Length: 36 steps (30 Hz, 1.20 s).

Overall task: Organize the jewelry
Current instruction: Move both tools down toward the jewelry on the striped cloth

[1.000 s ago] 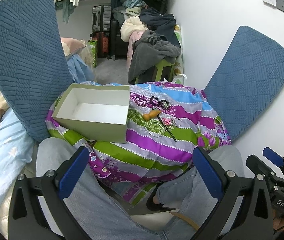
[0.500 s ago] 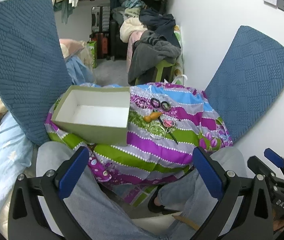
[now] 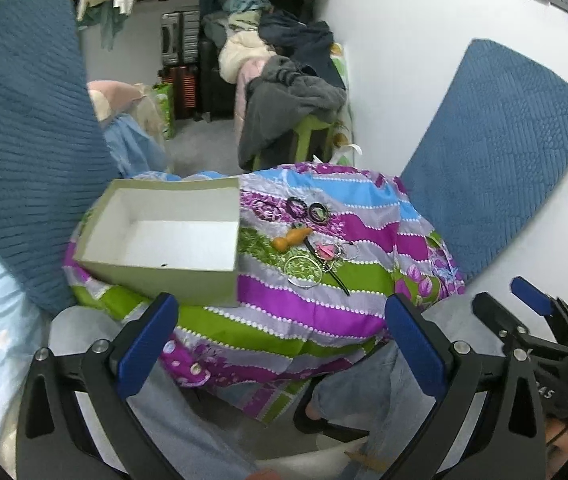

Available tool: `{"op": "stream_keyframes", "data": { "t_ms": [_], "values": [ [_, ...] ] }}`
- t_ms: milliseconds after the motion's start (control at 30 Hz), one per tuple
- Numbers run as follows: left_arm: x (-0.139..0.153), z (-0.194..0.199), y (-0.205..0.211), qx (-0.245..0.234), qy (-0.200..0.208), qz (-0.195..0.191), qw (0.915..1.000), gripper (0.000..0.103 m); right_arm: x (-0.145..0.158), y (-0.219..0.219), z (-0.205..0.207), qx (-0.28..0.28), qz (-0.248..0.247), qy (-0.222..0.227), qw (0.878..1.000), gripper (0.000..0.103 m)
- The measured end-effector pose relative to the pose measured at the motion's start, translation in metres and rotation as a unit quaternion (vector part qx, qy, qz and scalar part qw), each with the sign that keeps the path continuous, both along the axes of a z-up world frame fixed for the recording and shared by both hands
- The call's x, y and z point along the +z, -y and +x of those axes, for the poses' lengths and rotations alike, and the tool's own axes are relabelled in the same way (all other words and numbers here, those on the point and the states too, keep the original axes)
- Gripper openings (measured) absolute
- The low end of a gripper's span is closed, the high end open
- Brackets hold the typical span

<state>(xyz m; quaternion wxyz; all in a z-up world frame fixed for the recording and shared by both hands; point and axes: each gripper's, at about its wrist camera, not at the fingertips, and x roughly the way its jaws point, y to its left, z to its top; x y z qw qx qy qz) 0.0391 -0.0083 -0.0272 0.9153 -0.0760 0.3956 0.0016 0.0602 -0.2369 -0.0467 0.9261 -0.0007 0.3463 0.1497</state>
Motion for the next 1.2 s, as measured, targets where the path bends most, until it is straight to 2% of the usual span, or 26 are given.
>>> {"op": "stream_keyframes", "data": {
  "t_ms": [133,267,400,533,700,867,1067,1100,1200],
  "values": [
    [-0.019,0.020,0.006,-0.020,-0.018,-0.005,0.9996,0.102,-0.027,-0.001,0.025,0.003,0.014,-0.021,1.000,0.076],
    [-0.036,0.038,0.010,-0.036,-0.030,-0.003,0.9989,0.102,-0.048,-0.003,0.043,0.008,0.014,-0.029,0.999,0.075],
    [-0.050,0.057,0.008,-0.040,-0.038,-0.019,0.9983,0.102,-0.066,-0.007,0.057,0.019,0.006,-0.041,0.999,0.071],
    [-0.062,0.075,0.007,-0.042,-0.050,-0.021,0.9976,0.095,-0.081,-0.010,0.072,0.028,0.000,-0.054,0.998,0.064],
    [-0.072,0.094,0.010,-0.046,-0.055,-0.010,0.9974,0.085,-0.090,-0.017,0.090,0.040,-0.011,-0.059,0.997,0.062],
    [-0.084,0.112,0.010,-0.051,-0.066,-0.021,0.9963,0.074,-0.098,-0.025,0.106,0.062,-0.021,-0.056,0.996,0.058],
    [-0.103,0.138,0.016,-0.068,-0.083,-0.029,0.9937,0.069,-0.118,-0.033,0.141,0.089,-0.007,-0.065,0.994,0.056],
    [-0.107,0.143,0.015,-0.069,-0.087,-0.035,0.9932,0.069,-0.125,-0.033,0.151,0.093,0.002,-0.077,0.993,0.053],
    [-0.118,0.156,0.012,-0.065,-0.096,-0.053,0.9918,0.068,-0.134,-0.039,0.168,0.101,-0.012,-0.082,0.991,0.051]
  ]
}}
